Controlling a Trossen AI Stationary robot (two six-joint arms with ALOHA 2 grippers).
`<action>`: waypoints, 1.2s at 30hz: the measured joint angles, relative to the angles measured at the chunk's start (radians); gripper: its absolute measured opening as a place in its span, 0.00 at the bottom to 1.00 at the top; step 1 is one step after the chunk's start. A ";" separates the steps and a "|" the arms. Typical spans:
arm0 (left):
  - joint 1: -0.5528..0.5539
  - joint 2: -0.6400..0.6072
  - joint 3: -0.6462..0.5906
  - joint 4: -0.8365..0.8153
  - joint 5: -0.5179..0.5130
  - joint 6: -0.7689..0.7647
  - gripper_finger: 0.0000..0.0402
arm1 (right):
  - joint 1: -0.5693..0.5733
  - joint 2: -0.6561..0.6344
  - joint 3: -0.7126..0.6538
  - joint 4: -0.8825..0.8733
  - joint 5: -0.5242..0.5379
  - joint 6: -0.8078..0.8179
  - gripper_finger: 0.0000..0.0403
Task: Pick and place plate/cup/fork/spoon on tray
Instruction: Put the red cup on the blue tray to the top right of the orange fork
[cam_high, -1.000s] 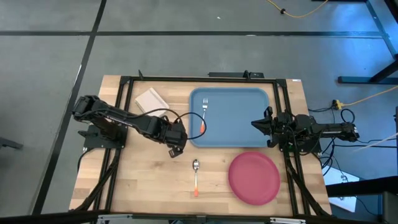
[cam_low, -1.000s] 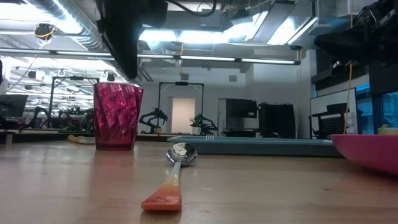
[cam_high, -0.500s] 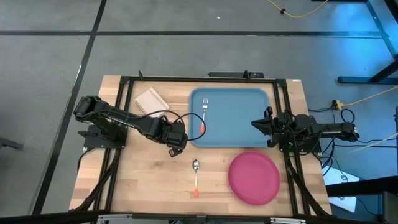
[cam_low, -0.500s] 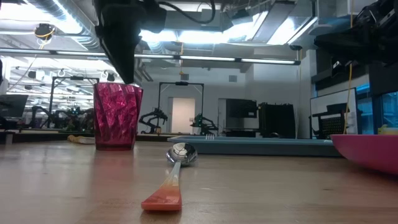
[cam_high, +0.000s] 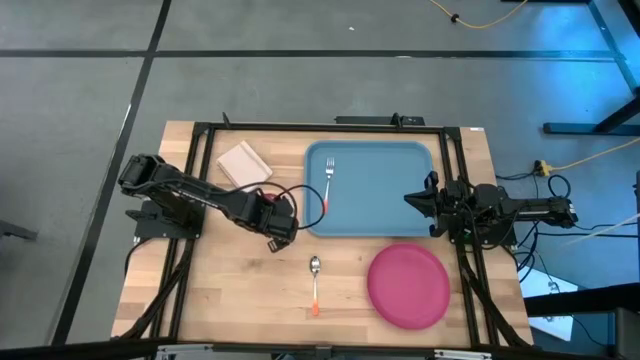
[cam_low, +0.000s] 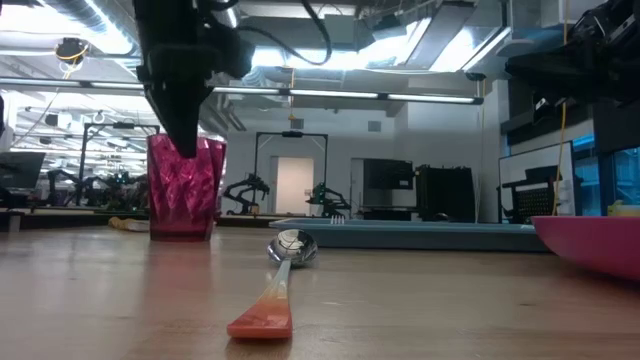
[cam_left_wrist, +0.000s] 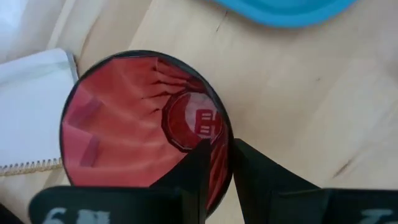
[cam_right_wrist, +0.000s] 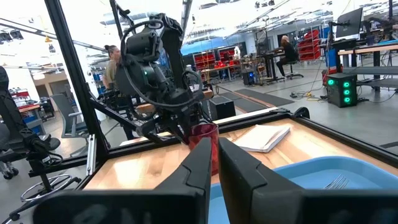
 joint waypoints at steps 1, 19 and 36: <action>0.000 0.000 -0.006 0.006 -0.013 0.000 0.15 | 0.000 0.000 0.000 0.000 0.000 0.000 0.08; 0.079 -0.002 0.074 0.114 -0.288 0.128 0.01 | 0.000 0.000 0.000 -0.006 0.000 -0.027 0.08; 0.525 0.187 0.274 0.807 0.143 0.782 0.01 | 0.000 -0.001 0.000 0.002 0.000 -0.031 0.08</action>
